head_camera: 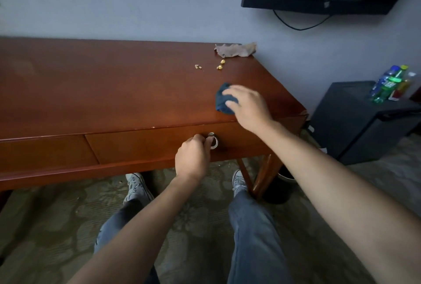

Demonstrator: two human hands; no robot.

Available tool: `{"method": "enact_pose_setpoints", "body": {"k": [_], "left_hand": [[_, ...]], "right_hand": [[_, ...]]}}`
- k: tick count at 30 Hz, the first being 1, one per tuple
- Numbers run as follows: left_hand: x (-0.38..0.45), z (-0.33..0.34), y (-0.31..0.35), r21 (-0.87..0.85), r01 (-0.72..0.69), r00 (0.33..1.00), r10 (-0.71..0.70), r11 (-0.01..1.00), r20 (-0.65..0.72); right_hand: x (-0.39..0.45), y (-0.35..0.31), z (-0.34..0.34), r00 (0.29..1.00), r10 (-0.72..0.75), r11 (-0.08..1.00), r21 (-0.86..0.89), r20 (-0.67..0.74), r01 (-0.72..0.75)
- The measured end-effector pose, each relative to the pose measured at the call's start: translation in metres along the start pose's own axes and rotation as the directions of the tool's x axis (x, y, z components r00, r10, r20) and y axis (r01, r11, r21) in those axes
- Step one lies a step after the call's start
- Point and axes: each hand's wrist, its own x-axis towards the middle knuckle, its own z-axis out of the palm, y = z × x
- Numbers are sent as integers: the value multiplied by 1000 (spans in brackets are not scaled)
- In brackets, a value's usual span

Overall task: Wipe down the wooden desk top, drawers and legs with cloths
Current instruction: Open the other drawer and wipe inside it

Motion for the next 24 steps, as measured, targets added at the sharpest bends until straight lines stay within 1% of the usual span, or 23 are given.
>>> {"method": "enact_pose_setpoints", "body": {"k": [1, 3, 7, 9, 11, 12, 13, 14, 15, 16, 17, 18, 19, 20, 22, 23, 24], "left_hand": [[0, 1, 0, 8, 2, 1000, -2, 1000, 19], [2, 1, 0, -18, 22, 998, -20, 1000, 67], [8, -5, 10, -117, 145, 982, -128, 983, 138], [2, -11, 14, -119, 143, 981, -124, 983, 151], [-13, -20, 13, -106, 89, 975, -65, 990, 212], [-25, -26, 12, -82, 41, 968, -20, 996, 250], [-40, -35, 9, -31, -37, 965, 44, 999, 260], [-53, -44, 6, 35, -150, 968, 139, 988, 210], [-66, -56, 2, 93, -262, 962, 252, 960, 109], [-77, -70, -4, 149, -358, 931, 365, 922, -18], [-84, -84, -10, 201, -431, 876, 461, 879, -138], [-88, -96, -19, 246, -473, 827, 522, 846, -207], [-90, -108, -29, 294, -473, 813, 541, 830, -217], [-93, -118, -42, 351, -436, 834, 519, 829, -189], [-102, -135, -68, 452, -371, 888, 452, 811, -83], [-107, -140, -80, 475, -392, 890, 456, 788, -22], [-111, -144, -88, 477, -439, 875, 483, 761, 33]], "right_hand": [[4, -1, 13, 997, 42, 999, 5, 67, -42], [8, -1, 29, 992, 99, 995, -32, 81, -97], [9, -2, 24, 986, 120, 993, -5, 119, -121], [9, -1, 22, 980, 138, 990, -4, 143, -138], [9, -1, 21, 971, 156, 987, -2, 180, -158], [9, -1, 20, 967, 152, 988, 2, 203, -156], [9, 0, 18, 964, 145, 988, 12, 221, -152], [7, -1, 15, 963, 139, 989, 25, 231, -148], [4, 0, 13, 963, 131, 989, 39, 234, -144], [0, -1, 11, 964, 125, 989, 50, 235, -140], [-6, -2, 9, 966, 116, 989, 64, 232, -134], [-14, -4, 6, 967, 108, 988, 88, 230, -131], [-21, -8, 2, 969, 103, 982, 132, 227, -136], [-28, -14, -5, 968, 113, 968, 196, 226, -158], [-45, -30, -27, 959, 150, 907, 353, 238, -230], [-55, -37, -40, 954, 151, 876, 414, 257, -250], [-67, -44, -52, 951, 122, 862, 444, 284, -244]]}}
